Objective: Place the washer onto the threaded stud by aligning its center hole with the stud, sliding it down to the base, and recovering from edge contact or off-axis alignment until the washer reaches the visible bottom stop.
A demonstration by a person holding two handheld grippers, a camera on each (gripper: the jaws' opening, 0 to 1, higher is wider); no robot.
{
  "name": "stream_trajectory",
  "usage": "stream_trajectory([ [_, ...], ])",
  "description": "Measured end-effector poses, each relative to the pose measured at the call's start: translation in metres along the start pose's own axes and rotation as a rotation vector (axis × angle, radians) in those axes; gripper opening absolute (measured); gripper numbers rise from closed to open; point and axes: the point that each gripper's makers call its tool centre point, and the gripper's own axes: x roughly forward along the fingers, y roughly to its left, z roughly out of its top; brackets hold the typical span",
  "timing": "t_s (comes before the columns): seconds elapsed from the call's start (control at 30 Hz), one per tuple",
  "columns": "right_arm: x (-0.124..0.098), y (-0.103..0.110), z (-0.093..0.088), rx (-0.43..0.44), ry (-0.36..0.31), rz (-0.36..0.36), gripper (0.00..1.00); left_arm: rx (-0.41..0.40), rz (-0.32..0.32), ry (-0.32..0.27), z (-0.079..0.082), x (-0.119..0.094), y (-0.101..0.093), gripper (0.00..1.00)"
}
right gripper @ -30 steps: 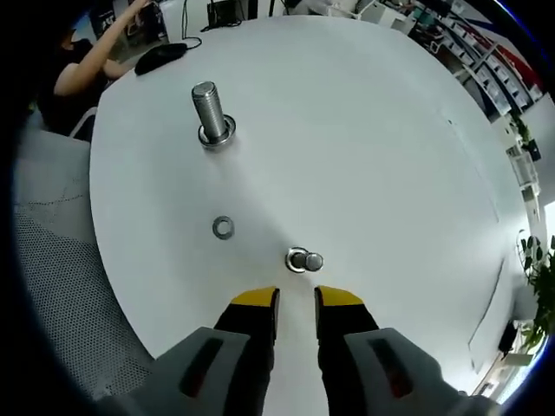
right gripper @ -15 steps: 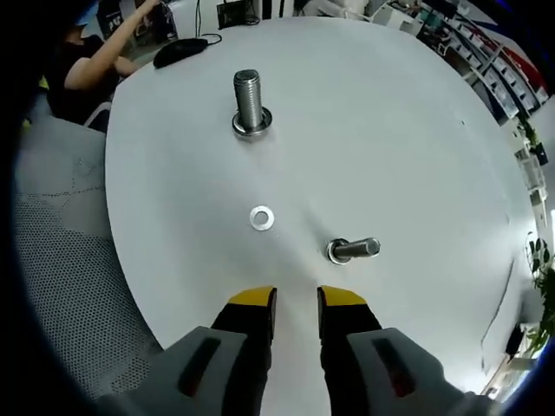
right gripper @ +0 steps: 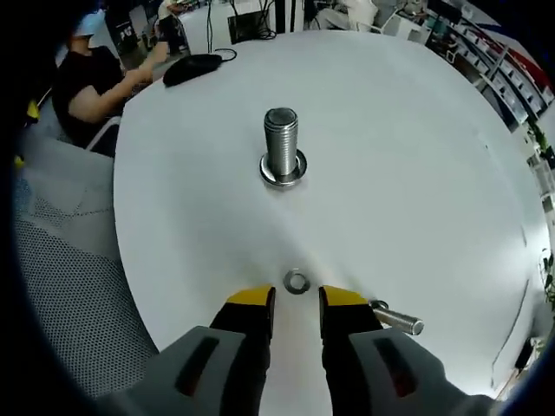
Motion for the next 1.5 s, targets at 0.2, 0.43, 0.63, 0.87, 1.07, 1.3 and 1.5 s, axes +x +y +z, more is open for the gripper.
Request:
stream_trajectory([
  [0.2, 0.007, -0.006, 0.004, 0.011, -0.003, 0.022, 0.21, 0.000, -0.001, 0.001, 0.000, 0.001, 0.000, 0.14],
  [0.43, 0.005, -0.007, 0.005, -0.012, 0.000, 0.033, 0.18, -0.002, -0.001, 0.001, 0.000, 0.000, 0.000, 0.14],
  [0.63, 0.006, -0.008, 0.004, -0.017, -0.006, 0.033, 0.16, -0.002, -0.001, 0.001, -0.001, 0.001, 0.001, 0.14],
  [0.87, 0.006, -0.005, -0.001, -0.065, 0.007, 0.043, 0.15, -0.001, -0.001, 0.000, 0.000, -0.001, 0.000, 0.14],
  [1.07, 0.003, -0.002, -0.005, -0.103, 0.021, 0.039, 0.15, -0.002, 0.000, -0.002, -0.001, -0.001, 0.001, 0.14],
  [1.3, 0.006, -0.003, -0.003, -0.157, 0.089, 0.044, 0.16, -0.001, -0.001, 0.001, -0.002, -0.002, 0.001, 0.14],
  [1.5, 0.007, -0.002, -0.003, -0.191, 0.123, 0.049, 0.15, -0.003, 0.001, 0.001, -0.001, -0.002, 0.002, 0.14],
])
